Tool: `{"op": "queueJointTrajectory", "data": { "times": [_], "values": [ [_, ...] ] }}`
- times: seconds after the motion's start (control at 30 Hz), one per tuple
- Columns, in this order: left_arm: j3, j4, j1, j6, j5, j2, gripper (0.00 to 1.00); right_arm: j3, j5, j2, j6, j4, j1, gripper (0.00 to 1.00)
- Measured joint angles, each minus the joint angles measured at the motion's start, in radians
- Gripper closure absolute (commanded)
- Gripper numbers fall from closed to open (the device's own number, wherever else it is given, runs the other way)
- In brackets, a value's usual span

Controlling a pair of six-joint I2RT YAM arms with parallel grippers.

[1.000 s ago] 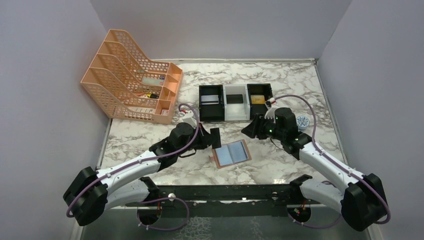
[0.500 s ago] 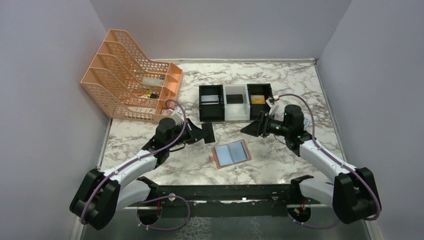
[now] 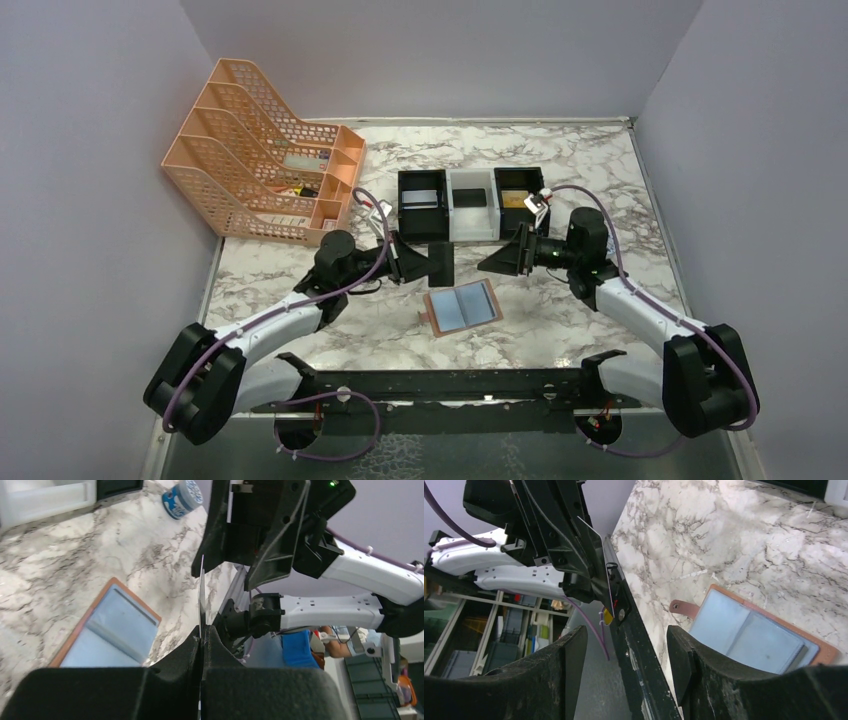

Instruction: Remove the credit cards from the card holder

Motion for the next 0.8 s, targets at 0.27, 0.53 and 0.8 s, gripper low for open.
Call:
{"op": "queueJointTrajectory", "data": {
  "times": [0.27, 0.53, 0.8],
  "values": [
    [0.037, 0.092, -0.076, -0.026, 0.014, 0.058, 1.00, 0.000, -0.050, 0.003, 0.050, 0.056, 0.008, 0.43],
    [0.052, 0.158, -0.122, -0.058, 0.013, 0.109, 1.00, 0.003, -0.072, 0.003, 0.100, 0.116, 0.037, 0.48],
    [0.052, 0.200, -0.129, -0.081, 0.003, 0.117, 1.00, 0.003, -0.098, 0.003, 0.154, 0.183, 0.064, 0.61]
  ]
}}
